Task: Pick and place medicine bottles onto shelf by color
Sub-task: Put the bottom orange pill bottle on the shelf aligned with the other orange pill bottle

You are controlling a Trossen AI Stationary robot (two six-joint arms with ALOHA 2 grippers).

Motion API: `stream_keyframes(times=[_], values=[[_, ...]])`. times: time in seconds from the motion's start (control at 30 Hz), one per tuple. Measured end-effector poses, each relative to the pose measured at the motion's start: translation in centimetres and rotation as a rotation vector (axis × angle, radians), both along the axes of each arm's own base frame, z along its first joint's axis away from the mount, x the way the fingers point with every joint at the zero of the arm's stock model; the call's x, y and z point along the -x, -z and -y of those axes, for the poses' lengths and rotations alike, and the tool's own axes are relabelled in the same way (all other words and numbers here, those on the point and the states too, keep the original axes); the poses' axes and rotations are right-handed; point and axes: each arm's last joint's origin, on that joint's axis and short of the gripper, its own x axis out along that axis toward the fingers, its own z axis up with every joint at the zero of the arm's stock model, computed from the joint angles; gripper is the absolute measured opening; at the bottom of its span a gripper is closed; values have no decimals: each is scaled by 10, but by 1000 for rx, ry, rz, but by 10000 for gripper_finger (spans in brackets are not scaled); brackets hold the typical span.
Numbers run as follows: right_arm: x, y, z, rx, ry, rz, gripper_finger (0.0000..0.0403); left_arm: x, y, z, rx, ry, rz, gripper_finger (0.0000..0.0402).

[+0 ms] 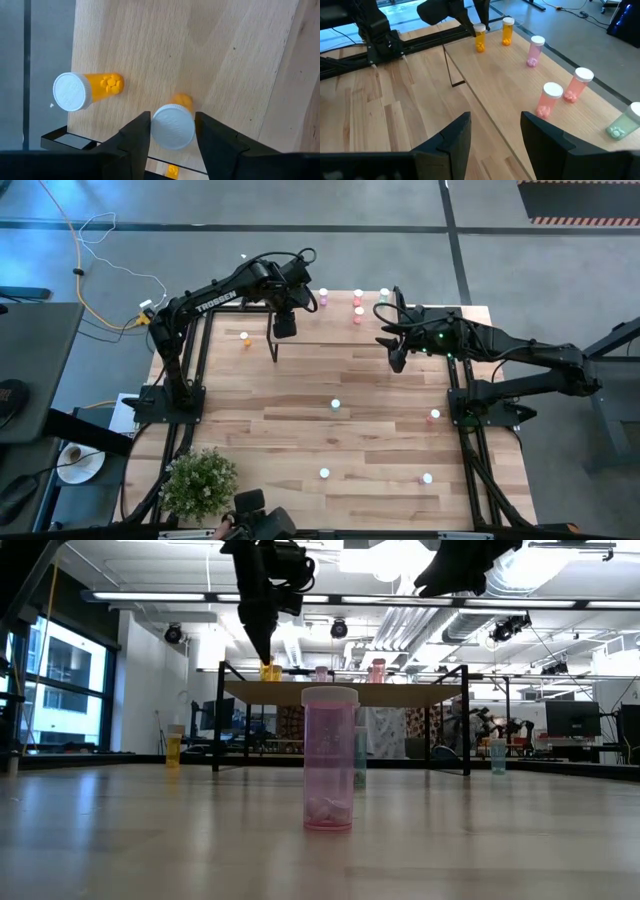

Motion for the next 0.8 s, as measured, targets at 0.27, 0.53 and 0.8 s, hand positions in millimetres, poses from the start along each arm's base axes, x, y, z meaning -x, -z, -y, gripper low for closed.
stream_keyframes(times=[0.27,0.53,0.8], values=[[0,1,0,-1,0,-6,164,0,0,0,-2,-1,0,190],[0,1,0,-1,0,-6,164,-1,0,-1,-11,-9,13,222],[0,1,0,-1,0,-6,164,-1,0,-1,-31,-17,-3,223]])
